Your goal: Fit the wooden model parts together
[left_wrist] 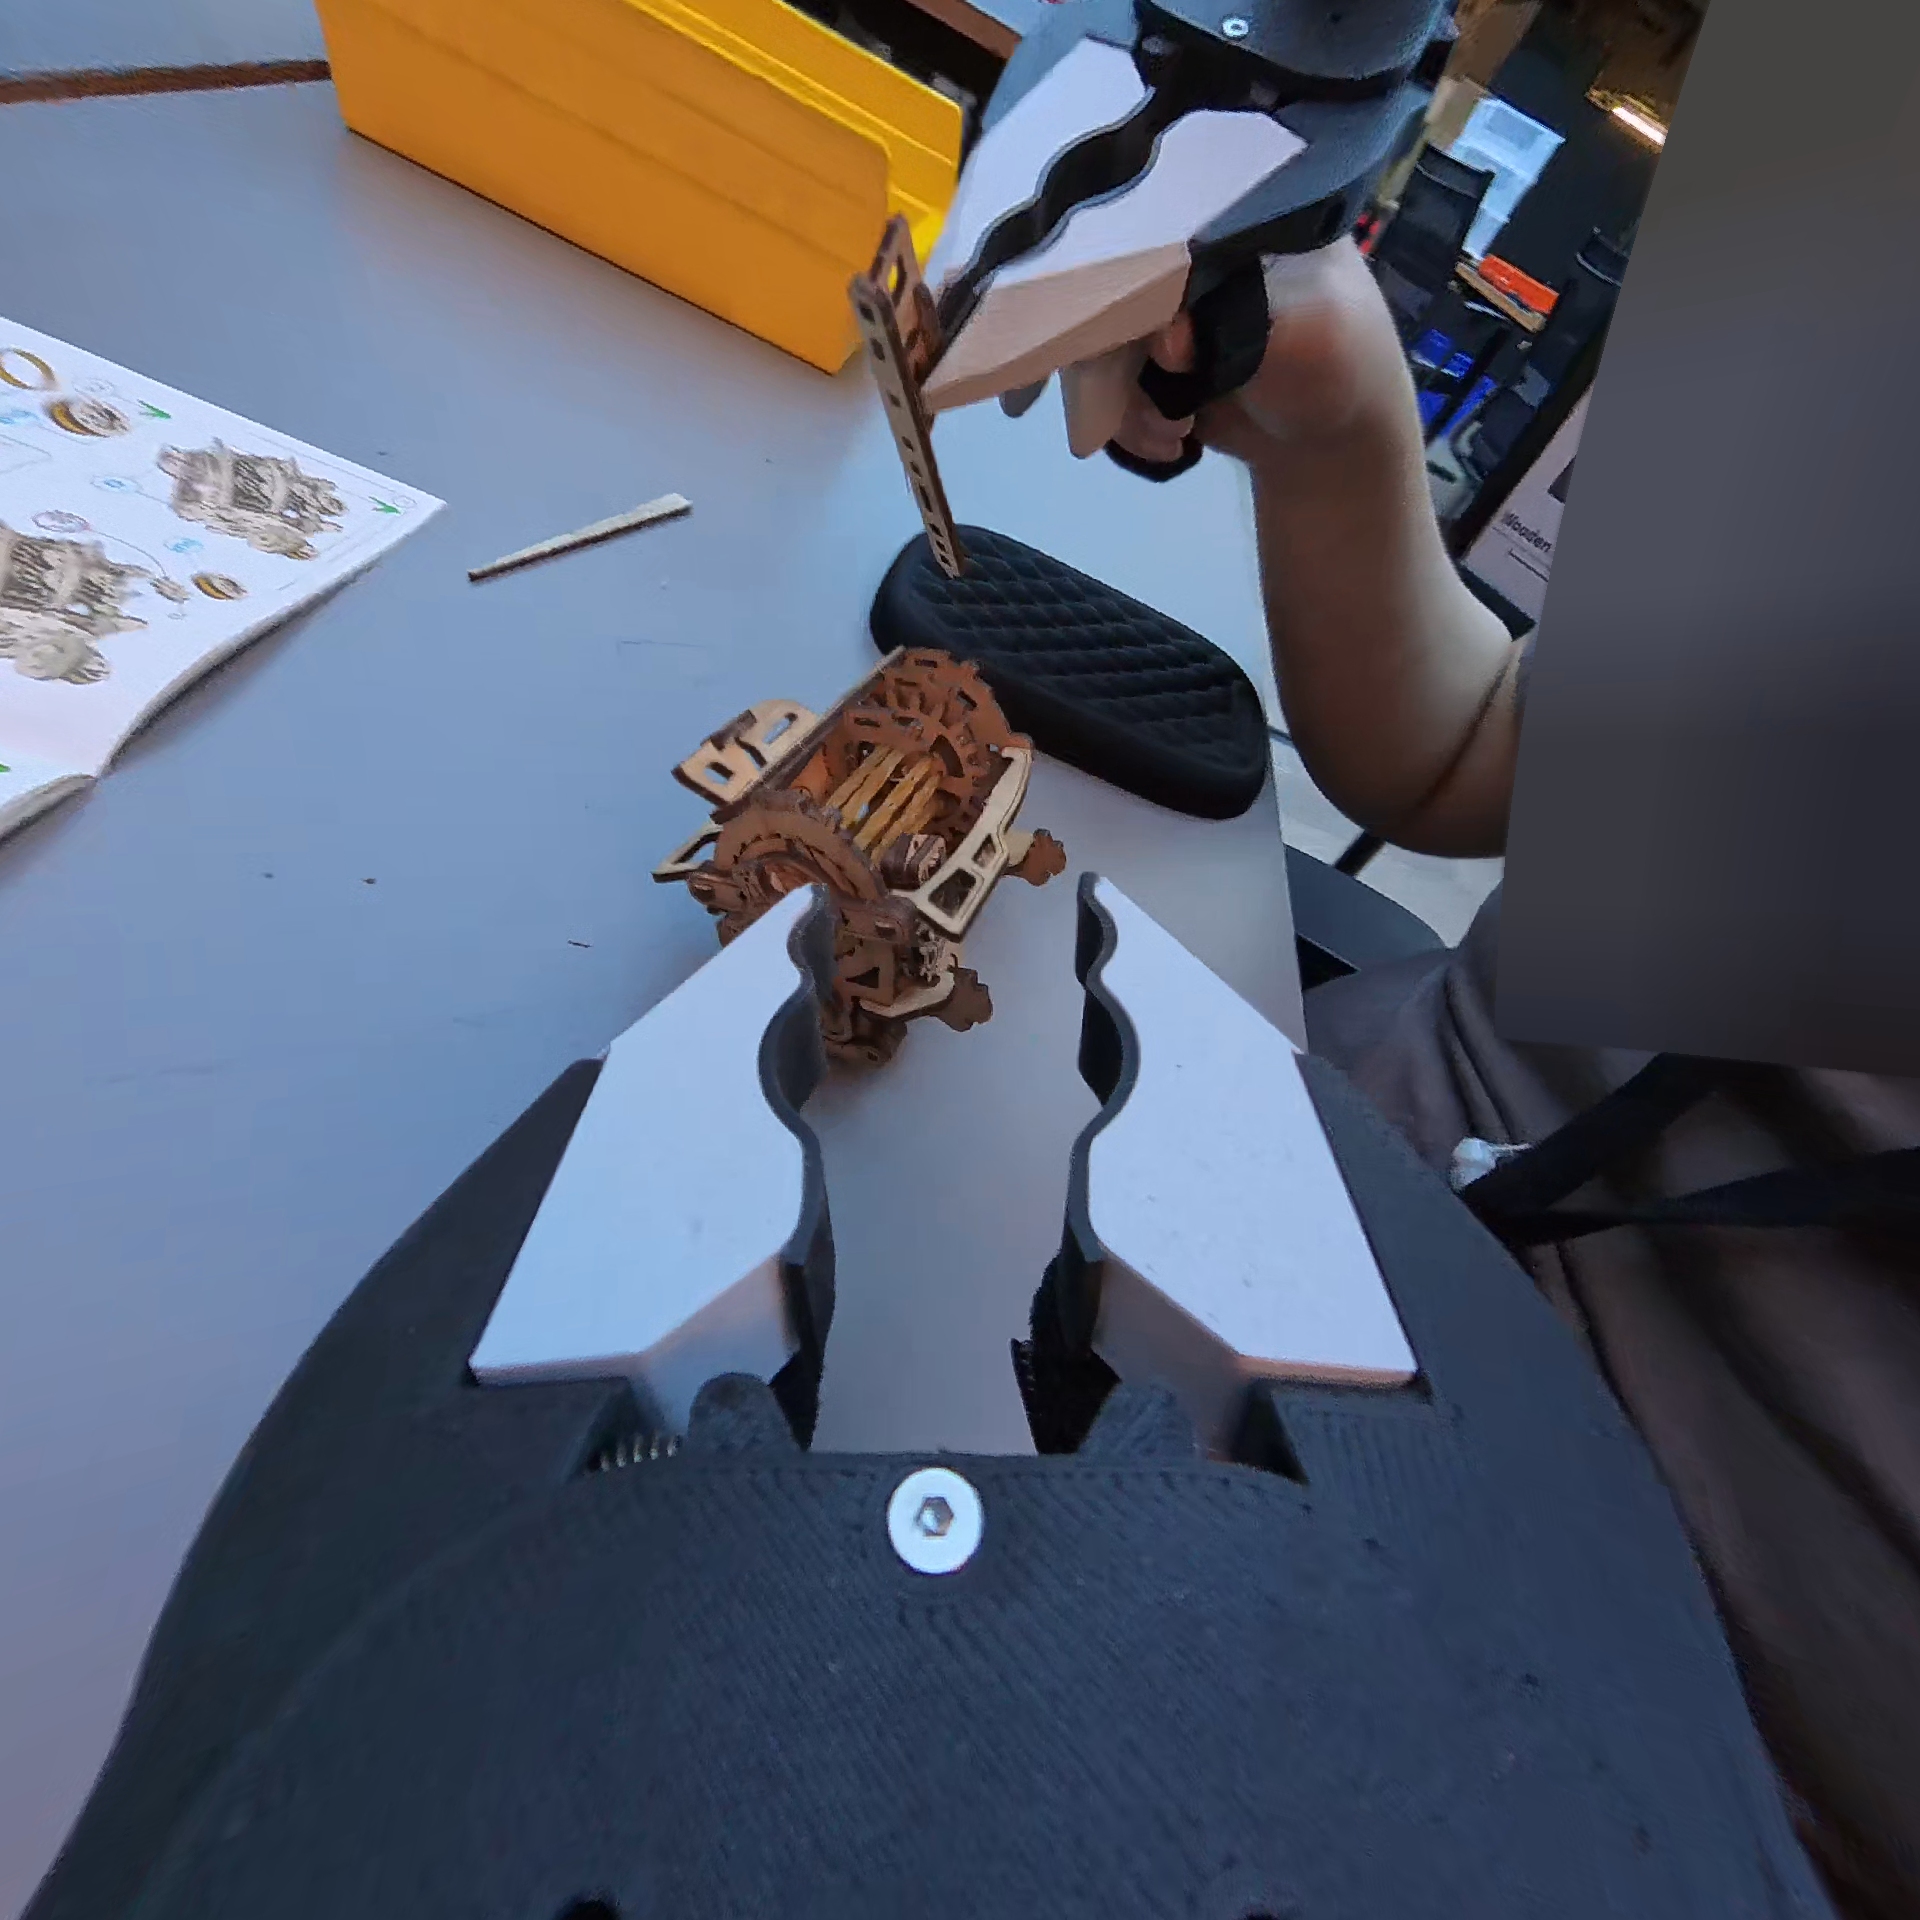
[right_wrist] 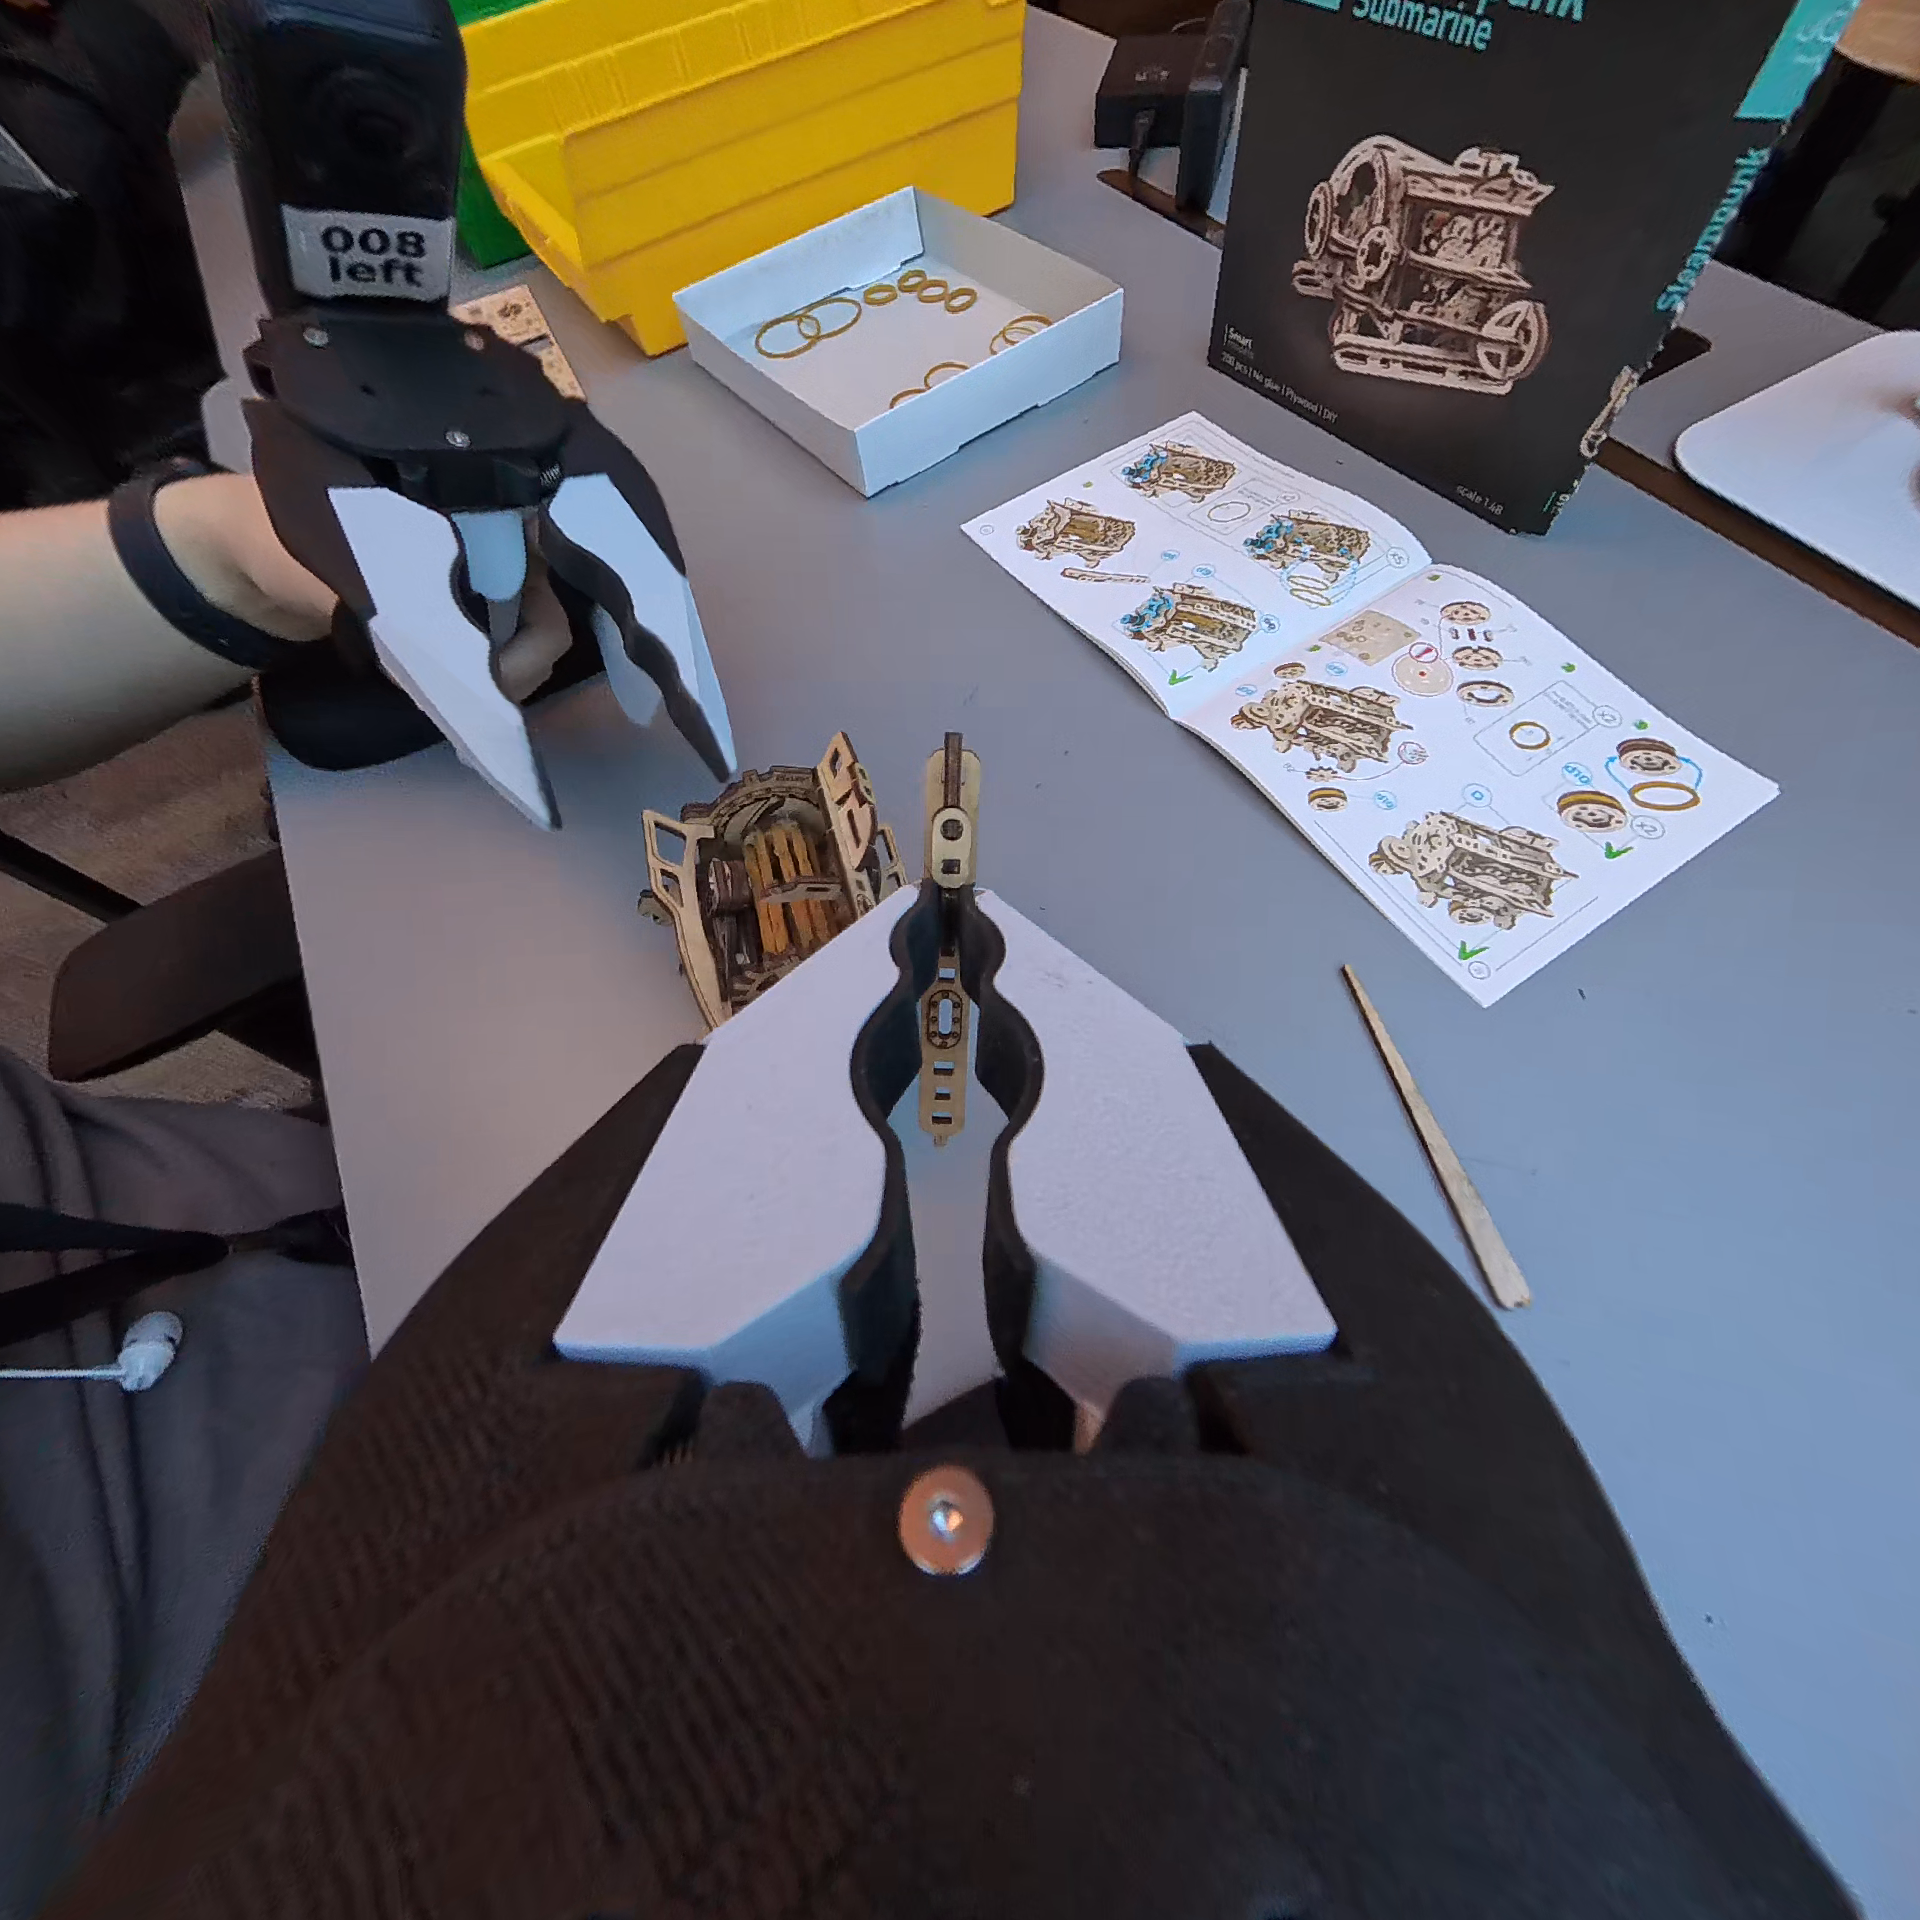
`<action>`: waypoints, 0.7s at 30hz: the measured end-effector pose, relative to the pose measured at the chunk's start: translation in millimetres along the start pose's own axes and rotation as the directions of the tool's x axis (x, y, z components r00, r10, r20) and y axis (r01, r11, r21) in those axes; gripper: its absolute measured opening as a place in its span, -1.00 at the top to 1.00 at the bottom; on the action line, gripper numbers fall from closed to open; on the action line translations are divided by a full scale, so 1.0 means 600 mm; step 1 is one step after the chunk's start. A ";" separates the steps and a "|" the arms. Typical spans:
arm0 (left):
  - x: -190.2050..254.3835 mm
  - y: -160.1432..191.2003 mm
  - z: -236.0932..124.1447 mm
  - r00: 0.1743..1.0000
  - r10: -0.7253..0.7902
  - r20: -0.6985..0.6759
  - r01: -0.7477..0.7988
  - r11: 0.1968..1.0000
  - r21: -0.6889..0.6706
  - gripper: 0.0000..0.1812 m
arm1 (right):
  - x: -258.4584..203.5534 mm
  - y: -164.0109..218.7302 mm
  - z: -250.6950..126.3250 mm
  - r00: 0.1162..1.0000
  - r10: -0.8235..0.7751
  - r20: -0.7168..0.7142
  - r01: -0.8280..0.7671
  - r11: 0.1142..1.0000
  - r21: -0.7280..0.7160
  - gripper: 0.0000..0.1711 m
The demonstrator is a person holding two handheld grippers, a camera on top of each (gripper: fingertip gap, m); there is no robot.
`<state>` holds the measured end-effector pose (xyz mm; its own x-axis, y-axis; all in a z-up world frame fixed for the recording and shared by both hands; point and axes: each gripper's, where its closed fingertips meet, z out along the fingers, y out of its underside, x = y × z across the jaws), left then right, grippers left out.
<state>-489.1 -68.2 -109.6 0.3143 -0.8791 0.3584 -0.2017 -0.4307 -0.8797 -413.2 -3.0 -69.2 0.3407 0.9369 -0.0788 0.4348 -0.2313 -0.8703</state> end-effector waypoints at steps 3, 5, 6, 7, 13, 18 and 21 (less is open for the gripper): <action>-0.008 -0.046 -0.022 0.995 0.051 0.082 -0.059 0.994 0.093 0.53 | -0.011 -0.006 0.003 0.996 -0.084 0.016 0.085 0.995 -0.049 0.99; -0.012 -0.088 -0.036 0.995 0.072 0.076 -0.082 0.988 0.135 0.55 | -0.029 -0.014 0.011 0.986 -0.150 0.076 0.156 0.985 -0.078 0.99; -0.013 -0.101 -0.035 0.994 0.087 0.061 -0.094 0.988 0.121 0.58 | -0.036 -0.016 0.018 0.979 -0.178 0.102 0.188 0.977 -0.099 0.99; -0.014 -0.108 -0.030 0.993 0.111 0.045 -0.115 0.990 0.086 0.60 | -0.044 -0.016 0.025 0.970 -0.204 0.134 0.221 0.967 -0.125 0.99; -0.007 -0.115 0.013 0.965 0.249 -0.085 -0.254 0.965 -0.062 0.78 | -0.070 -0.010 0.058 0.938 -0.257 0.233 0.309 0.926 -0.220 0.99; -0.010 -0.112 0.017 0.949 0.272 -0.162 -0.290 0.952 -0.100 0.73 | -0.064 -0.005 0.065 0.937 -0.273 0.219 0.323 0.914 -0.245 0.99; -0.010 -0.105 0.021 0.939 0.291 -0.184 -0.318 0.939 -0.134 0.74 | -0.065 -0.006 0.069 0.934 -0.274 0.229 0.328 0.911 -0.249 0.99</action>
<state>-466.4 -33.3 -60.2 0.0651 -0.9883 0.1378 -0.4131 -0.1524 -0.8978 -462.6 -27.8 -83.2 0.0081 0.9985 0.0532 0.7152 0.0314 -0.6982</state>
